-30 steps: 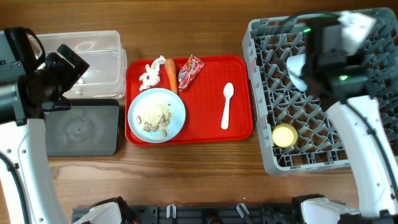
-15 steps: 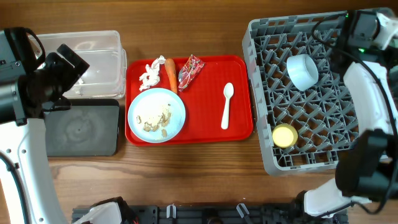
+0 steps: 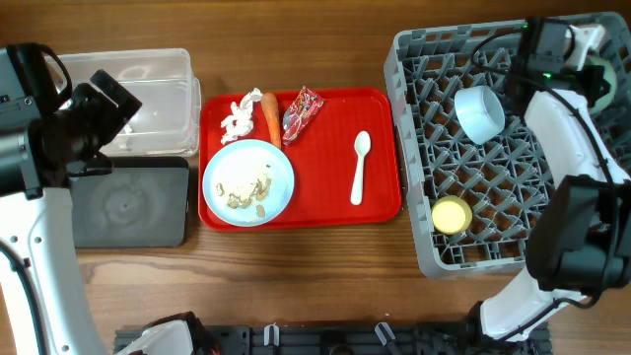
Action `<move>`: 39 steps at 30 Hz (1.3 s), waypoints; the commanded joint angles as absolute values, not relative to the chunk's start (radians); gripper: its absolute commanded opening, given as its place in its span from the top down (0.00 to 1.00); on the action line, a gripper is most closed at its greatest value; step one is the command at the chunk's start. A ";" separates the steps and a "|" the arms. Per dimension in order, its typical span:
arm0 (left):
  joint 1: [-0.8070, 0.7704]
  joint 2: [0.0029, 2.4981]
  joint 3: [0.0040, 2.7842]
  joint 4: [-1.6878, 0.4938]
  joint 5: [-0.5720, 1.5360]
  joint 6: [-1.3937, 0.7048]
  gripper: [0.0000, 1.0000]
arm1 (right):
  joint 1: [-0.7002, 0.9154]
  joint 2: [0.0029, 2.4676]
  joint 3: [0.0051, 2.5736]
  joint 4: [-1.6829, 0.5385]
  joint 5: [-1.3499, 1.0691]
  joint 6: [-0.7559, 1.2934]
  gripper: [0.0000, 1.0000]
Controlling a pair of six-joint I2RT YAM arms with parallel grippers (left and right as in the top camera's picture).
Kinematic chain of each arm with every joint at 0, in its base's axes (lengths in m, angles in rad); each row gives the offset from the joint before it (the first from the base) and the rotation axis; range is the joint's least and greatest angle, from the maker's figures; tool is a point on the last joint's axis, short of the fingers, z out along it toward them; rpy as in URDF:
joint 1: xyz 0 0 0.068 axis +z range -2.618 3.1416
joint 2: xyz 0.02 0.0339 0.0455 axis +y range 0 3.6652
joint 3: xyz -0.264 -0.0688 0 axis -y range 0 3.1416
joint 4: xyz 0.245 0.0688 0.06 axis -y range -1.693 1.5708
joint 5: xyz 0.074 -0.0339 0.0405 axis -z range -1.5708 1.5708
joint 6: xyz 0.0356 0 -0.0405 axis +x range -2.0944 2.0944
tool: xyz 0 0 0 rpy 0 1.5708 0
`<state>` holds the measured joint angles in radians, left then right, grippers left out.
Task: Sort waste into correct bins and load items into the dishwasher rack
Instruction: 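Place the green bowl in the rack beside the blue bowl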
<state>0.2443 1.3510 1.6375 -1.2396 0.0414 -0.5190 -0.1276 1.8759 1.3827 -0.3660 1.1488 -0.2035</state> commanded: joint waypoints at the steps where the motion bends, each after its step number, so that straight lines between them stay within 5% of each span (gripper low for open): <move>1: 0.251 1.356 1.643 -1.239 0.025 -0.532 0.00 | -0.086 1.927 1.368 -0.390 1.148 -0.210 0.96; 8: 0.251 1.356 1.643 -1.239 0.025 -0.532 0.00 | -0.048 1.927 1.331 -0.437 1.182 -0.180 0.89; 9: 0.251 1.356 1.643 -1.239 0.025 -0.532 0.00 | -0.043 1.922 1.331 -0.450 1.183 -0.164 0.80; 11: 0.251 1.356 1.643 -1.240 0.025 -0.532 0.00 | -0.030 1.901 1.331 -0.477 1.178 -0.126 0.46; 16: 0.251 1.356 1.643 -1.240 0.025 -0.532 0.00 | 0.006 1.790 1.331 -0.532 1.008 -0.132 0.27; 22: 0.251 1.356 1.643 -1.239 0.025 -0.532 0.00 | 0.107 1.590 1.331 -0.672 0.563 -0.123 0.28; 30: 0.251 1.356 1.643 -1.240 0.025 -0.532 0.00 | 0.314 1.451 1.331 -0.820 -0.222 0.262 0.41; 34: 0.251 1.356 1.643 -1.240 0.025 -0.532 0.00 | 0.432 1.512 1.330 -0.834 -0.283 0.399 0.43; 39: 0.251 1.356 1.643 -1.239 0.025 -0.532 0.00 | 0.533 1.655 1.330 -0.843 -0.070 0.674 0.38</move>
